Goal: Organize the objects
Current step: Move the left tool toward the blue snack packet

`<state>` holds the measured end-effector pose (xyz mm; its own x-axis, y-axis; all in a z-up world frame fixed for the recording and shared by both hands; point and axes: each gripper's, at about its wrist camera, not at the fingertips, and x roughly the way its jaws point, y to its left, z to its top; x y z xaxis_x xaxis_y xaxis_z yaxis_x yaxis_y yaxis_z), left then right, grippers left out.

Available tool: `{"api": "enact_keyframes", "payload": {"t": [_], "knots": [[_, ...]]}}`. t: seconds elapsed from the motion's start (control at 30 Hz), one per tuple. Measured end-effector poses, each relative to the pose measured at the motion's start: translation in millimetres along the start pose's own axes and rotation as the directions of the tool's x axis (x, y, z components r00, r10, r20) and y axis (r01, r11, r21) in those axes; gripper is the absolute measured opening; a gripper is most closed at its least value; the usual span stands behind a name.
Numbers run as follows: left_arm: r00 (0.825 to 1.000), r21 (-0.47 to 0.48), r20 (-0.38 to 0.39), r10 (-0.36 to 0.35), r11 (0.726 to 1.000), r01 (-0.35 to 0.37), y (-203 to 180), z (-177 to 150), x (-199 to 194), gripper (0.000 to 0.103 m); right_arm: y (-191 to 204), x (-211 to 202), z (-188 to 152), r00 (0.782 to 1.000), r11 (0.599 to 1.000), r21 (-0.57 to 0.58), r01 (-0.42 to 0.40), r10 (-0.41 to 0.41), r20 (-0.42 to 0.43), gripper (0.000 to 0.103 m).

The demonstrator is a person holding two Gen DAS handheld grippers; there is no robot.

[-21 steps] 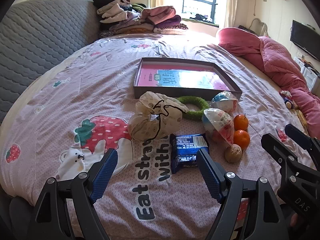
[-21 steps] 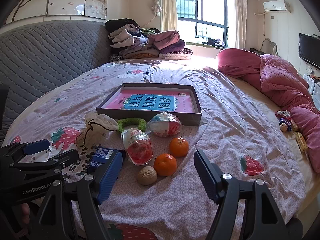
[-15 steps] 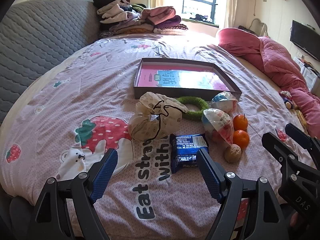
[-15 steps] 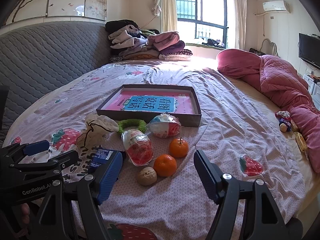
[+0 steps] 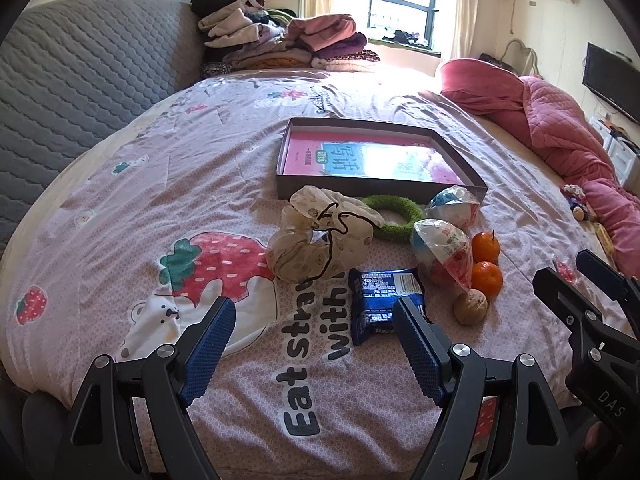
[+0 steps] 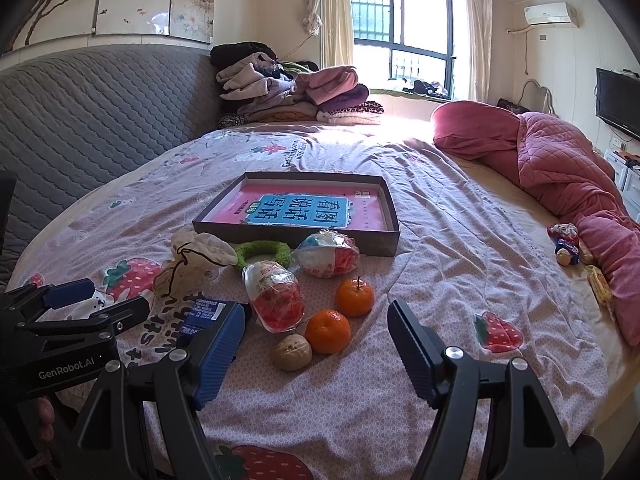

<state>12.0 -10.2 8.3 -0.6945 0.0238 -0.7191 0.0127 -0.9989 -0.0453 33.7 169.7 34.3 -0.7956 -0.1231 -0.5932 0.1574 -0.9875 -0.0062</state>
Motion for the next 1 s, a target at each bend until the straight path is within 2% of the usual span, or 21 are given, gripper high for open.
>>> {"api": "enact_keyframes", "payload": {"t": [0.27,0.67,1.0], "knots": [[0.999,0.004,-0.038,-0.005,1.0,0.005,4.1,-6.6,9.1,0.082,6.3,2.3,-5.5,0.999,0.999,-0.016,-0.037,0.037,-0.021,0.073],[0.995,0.045,-0.091,-0.034,0.998,0.039,-11.7,-14.0,22.0,0.082,-3.1,16.8,-20.2,0.994,0.998,0.005,-0.068,0.068,-0.086,0.073],[0.993,0.065,-0.109,-0.039,0.997,0.046,-25.1,-14.3,34.3,0.081,-30.6,38.7,-20.6,0.994,0.999,0.053,0.007,-0.002,-0.111,0.073]]}}
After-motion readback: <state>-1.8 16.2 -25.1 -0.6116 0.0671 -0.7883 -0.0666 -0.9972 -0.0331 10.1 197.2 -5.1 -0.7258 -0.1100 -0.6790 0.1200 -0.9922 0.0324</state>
